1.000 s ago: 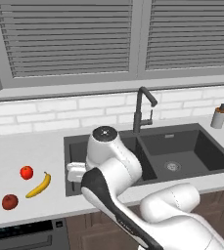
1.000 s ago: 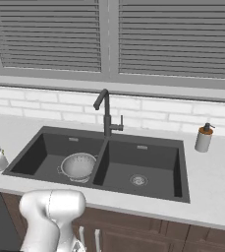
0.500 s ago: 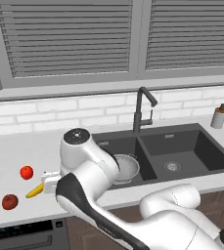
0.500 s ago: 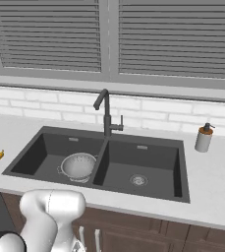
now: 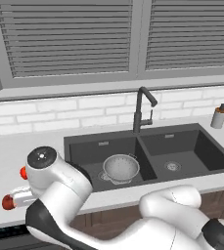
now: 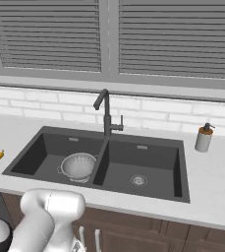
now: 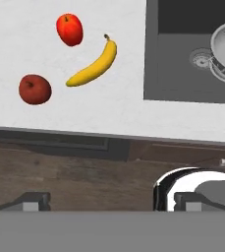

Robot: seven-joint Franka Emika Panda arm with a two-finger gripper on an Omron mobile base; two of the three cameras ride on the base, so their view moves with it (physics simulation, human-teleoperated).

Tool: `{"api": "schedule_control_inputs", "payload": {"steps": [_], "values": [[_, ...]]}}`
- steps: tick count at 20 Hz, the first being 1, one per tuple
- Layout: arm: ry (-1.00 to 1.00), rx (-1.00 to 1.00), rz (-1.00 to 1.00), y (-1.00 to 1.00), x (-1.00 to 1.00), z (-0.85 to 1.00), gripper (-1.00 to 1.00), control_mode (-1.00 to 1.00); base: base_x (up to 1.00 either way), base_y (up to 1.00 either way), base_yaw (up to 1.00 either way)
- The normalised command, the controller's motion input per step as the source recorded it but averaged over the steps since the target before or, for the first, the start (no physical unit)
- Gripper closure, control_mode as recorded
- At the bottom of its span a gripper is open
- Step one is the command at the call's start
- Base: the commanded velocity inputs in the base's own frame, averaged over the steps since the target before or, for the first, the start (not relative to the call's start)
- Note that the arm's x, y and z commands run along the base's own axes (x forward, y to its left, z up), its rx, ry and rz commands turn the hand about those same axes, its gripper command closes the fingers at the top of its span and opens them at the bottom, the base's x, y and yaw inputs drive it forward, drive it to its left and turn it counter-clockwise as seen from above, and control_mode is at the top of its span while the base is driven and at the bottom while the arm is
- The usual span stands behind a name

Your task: Put the colander in the sink, put the banana, apple, apple in the colander, and turn on the sink faucet and pour water over the colander.

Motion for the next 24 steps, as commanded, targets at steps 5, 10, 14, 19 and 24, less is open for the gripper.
{"api": "schedule_control_inputs", "payload": {"steps": [5, 10, 14, 19, 24], "values": [[0.00, 0.00, 0.04, 0.57, 0.16, -0.16, -1.00, -1.00, 0.00, 0.00, 0.00], [0.00, 0.00, 0.05, 0.34, 0.30, -0.34, -1.00, -1.00, 0.00, 0.00, 0.00], [0.00, 0.00, 0.03, 0.23, 0.24, -0.34, -1.00, -1.00, 0.00, 0.00, 0.00], [0.00, 0.00, 0.00, 0.11, 0.26, -0.34, -1.00, -1.00, 0.00, 0.00, 0.00], [0.00, 0.02, 0.00, 0.12, 0.28, -0.31, -1.00, -1.00, 0.00, 0.00, 0.00]]}}
